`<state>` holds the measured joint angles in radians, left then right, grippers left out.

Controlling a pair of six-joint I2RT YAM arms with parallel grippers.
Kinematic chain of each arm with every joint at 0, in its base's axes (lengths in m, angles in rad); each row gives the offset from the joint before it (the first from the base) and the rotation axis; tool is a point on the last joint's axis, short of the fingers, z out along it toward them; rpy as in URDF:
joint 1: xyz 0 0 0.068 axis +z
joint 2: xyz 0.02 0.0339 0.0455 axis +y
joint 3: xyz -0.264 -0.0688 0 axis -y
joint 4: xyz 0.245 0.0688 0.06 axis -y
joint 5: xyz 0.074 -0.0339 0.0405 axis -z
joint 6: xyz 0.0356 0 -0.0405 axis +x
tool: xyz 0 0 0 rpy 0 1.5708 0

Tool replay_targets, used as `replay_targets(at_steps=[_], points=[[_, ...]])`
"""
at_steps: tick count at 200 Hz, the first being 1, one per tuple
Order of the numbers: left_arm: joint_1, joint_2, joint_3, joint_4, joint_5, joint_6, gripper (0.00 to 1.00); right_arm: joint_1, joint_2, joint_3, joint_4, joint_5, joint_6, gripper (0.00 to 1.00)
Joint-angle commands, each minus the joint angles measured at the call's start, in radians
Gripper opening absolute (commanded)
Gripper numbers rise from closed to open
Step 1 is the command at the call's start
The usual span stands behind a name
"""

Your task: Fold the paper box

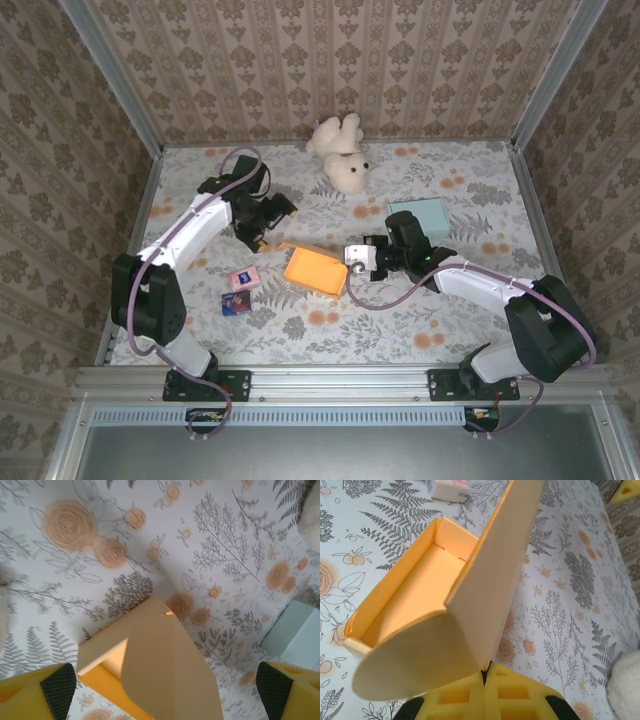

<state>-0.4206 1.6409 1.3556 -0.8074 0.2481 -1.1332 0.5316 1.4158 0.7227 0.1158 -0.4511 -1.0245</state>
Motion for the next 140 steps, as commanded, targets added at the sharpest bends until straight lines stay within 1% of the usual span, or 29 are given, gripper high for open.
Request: replay_targets(at_steps=[1,25,27,31,70,76,97,111,130,140], points=[[-0.023,0.042,0.023,0.011,0.046,-0.034,0.92,0.01,-0.016,0.031,-0.005,-0.004,-0.027,0.0],[-0.029,0.068,0.025,0.03,0.045,-0.04,0.88,0.01,-0.019,0.03,0.014,-0.018,-0.01,0.0],[-0.051,0.07,0.025,0.033,0.045,-0.041,0.87,0.01,-0.019,0.03,0.013,-0.019,-0.009,0.0],[-0.06,0.072,0.024,0.033,0.046,-0.042,0.87,0.01,-0.017,0.034,0.008,-0.023,-0.007,0.0],[-0.096,0.069,-0.007,0.069,0.056,-0.079,0.83,0.011,-0.003,0.054,-0.005,-0.026,0.018,0.0],[-0.103,0.065,-0.009,0.077,0.053,-0.081,0.81,0.01,-0.003,0.054,-0.005,-0.025,0.021,0.0],[-0.112,0.071,0.015,0.067,0.04,-0.065,0.78,0.01,-0.006,0.049,-0.003,-0.025,0.022,0.0],[-0.103,0.079,0.053,0.021,0.01,-0.027,0.79,0.01,-0.014,0.049,-0.016,-0.024,0.023,0.0],[-0.091,0.068,0.09,-0.068,-0.107,0.022,0.83,0.008,-0.018,0.048,-0.038,-0.024,0.016,0.0],[-0.081,0.045,0.074,-0.068,-0.131,0.034,0.84,0.003,-0.018,0.047,-0.047,-0.023,0.012,0.0]])
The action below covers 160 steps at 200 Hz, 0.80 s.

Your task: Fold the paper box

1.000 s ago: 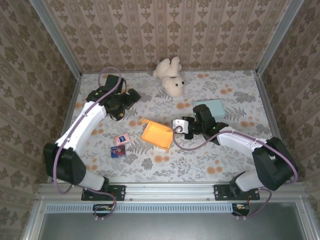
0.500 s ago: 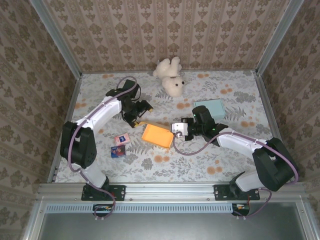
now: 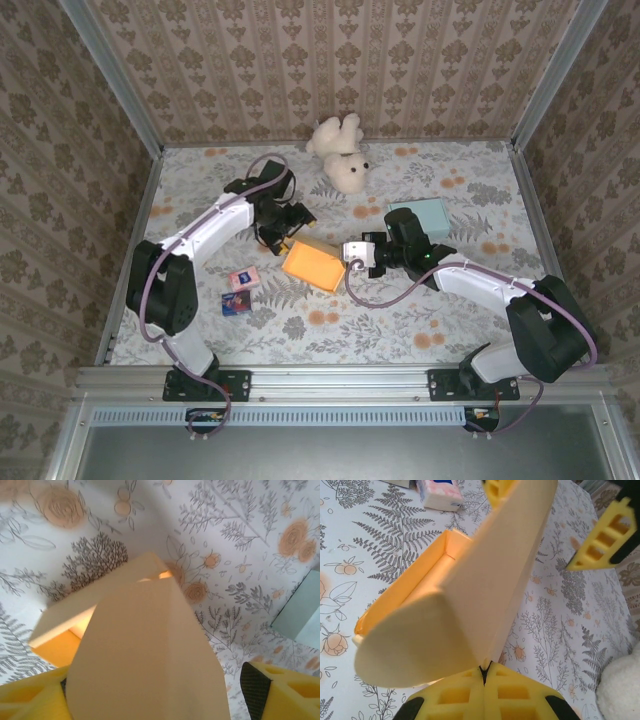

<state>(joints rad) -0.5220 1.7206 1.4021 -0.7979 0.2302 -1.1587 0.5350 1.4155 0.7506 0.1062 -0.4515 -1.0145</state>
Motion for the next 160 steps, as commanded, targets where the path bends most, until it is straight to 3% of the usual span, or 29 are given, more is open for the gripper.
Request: replay_targets(at_steps=[1,53,96,160], points=[[0.022,-0.038,0.025,-0.076,-0.113,0.061,0.85,-0.001,-0.018,0.02,-0.037,-0.023,0.002,0.0],[0.059,-0.154,-0.034,-0.051,-0.178,0.09,0.87,-0.013,-0.018,0.021,-0.052,-0.03,-0.004,0.0],[0.059,-0.065,0.017,-0.052,-0.065,0.071,0.86,-0.013,-0.018,0.021,-0.052,-0.034,-0.002,0.0],[0.04,0.038,0.045,-0.021,-0.029,0.047,0.83,-0.013,-0.018,0.019,-0.055,-0.038,-0.006,0.0]])
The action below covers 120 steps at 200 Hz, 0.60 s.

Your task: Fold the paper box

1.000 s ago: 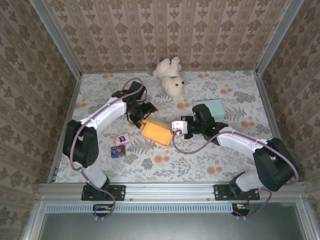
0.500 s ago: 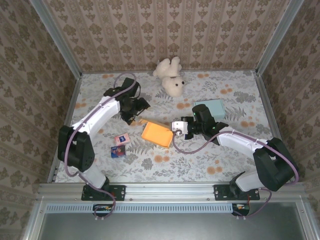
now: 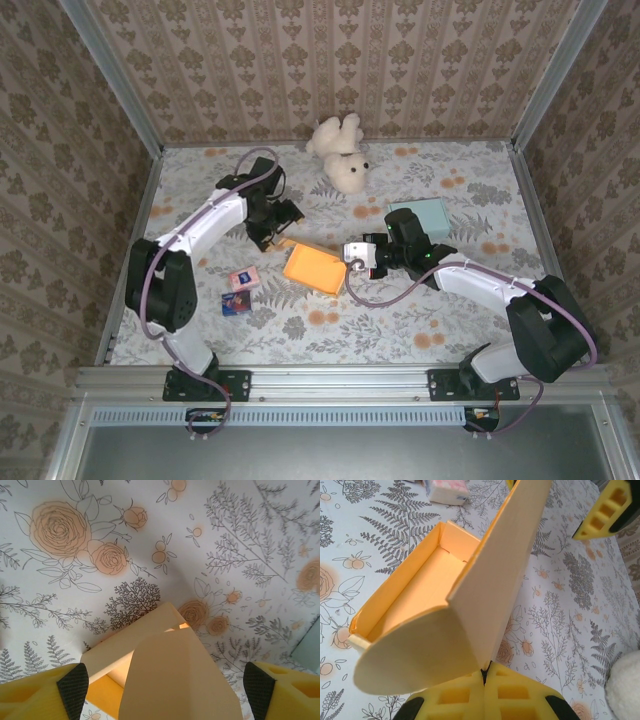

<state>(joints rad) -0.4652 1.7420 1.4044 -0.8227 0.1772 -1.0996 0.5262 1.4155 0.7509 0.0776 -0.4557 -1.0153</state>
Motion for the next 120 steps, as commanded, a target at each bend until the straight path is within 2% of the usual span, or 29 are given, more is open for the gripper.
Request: replay_targets(at_steps=[1,55,120], points=[[-0.017,0.018,0.042,0.003,0.024,-0.013,0.83,-0.005,-0.018,0.019,-0.027,-0.034,-0.005,0.0],[-0.053,0.039,0.063,0.009,0.027,-0.031,0.75,-0.005,-0.017,0.015,-0.023,-0.037,-0.002,0.0],[-0.108,0.027,0.031,0.045,0.042,-0.076,0.73,-0.005,-0.015,0.016,-0.018,-0.035,0.009,0.0]])
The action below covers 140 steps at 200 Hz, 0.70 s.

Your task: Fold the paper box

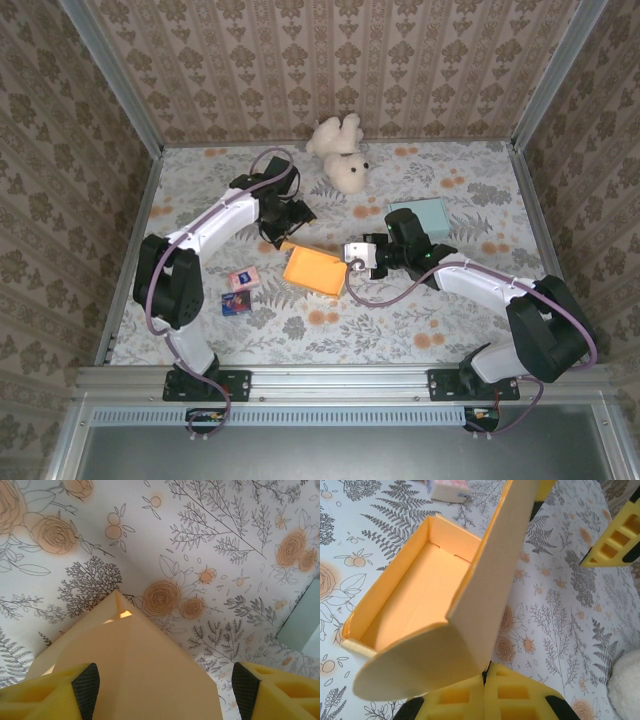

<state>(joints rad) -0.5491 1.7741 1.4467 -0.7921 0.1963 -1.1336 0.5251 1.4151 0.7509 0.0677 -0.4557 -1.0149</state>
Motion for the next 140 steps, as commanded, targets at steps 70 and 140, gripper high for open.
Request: replay_targets(at_steps=[70,140], points=[[-0.012,-0.021,-0.054,-0.013,-0.012,-0.065,0.81,-0.003,-0.018,0.008,-0.016,-0.017,0.01,0.0],[-0.017,-0.039,-0.096,0.022,0.018,-0.092,0.84,-0.004,-0.018,0.011,-0.023,-0.018,0.007,0.0]])
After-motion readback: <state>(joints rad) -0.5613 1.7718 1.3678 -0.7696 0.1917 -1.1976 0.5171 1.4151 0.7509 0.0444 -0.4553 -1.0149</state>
